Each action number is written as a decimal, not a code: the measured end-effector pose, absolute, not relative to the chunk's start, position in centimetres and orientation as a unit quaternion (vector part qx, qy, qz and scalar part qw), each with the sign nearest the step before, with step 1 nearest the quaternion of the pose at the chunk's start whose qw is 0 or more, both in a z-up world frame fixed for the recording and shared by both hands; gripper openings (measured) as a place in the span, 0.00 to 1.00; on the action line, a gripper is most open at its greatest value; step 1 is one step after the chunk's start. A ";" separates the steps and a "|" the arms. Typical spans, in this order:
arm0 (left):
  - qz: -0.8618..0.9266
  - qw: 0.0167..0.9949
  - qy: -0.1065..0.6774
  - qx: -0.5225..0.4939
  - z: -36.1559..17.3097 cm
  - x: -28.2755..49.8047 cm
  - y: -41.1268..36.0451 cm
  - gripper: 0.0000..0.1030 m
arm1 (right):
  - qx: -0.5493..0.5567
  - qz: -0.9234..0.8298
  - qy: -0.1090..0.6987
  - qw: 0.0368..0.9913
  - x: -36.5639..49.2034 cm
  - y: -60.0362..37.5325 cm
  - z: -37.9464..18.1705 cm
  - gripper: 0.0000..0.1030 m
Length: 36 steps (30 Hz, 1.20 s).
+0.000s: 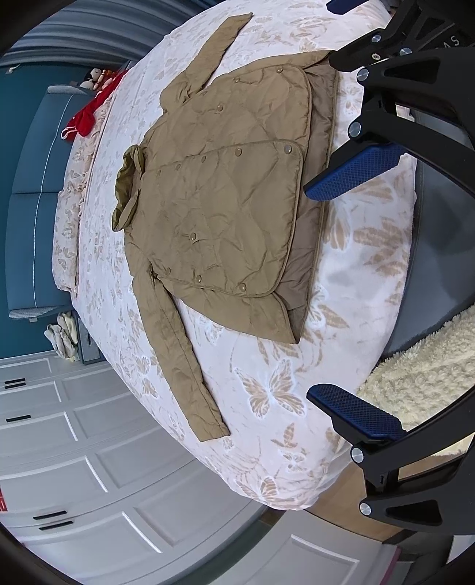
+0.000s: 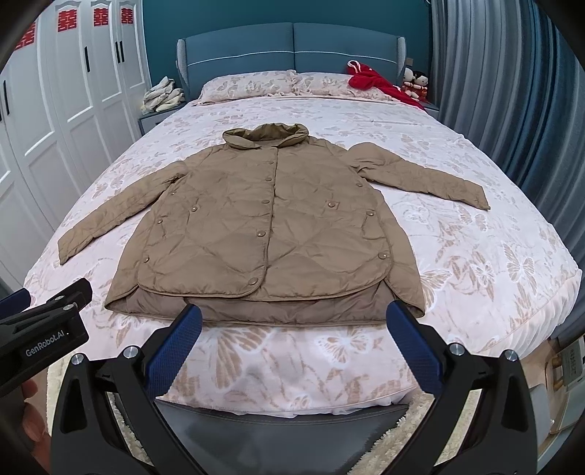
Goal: Fold large clothes
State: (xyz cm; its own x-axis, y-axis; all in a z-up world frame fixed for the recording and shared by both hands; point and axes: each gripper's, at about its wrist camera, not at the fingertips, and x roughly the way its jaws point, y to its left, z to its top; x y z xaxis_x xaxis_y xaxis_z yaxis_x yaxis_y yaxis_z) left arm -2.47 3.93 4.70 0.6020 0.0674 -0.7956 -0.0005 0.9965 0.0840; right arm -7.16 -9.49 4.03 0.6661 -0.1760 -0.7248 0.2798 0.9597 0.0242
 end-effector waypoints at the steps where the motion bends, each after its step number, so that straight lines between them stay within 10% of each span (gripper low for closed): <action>1: 0.019 0.894 0.446 0.038 4.7 -2.5 3.9 0.95 | 0.066 -0.125 0.389 0.910 -7.1 -9.4 4.0 0.96; 36: -0.002 0.891 0.451 0.047 4.7 -2.6 2.5 0.95 | 0.069 -0.134 0.393 0.907 -7.5 -10.2 4.2 0.96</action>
State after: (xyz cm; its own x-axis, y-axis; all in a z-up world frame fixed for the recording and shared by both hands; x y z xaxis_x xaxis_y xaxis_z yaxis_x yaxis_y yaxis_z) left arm -2.56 2.48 4.68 0.5933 0.0382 -0.8041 0.0464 0.9956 0.0816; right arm -7.47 -10.23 4.16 0.6550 -0.1893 -0.7315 0.2971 0.9547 0.0189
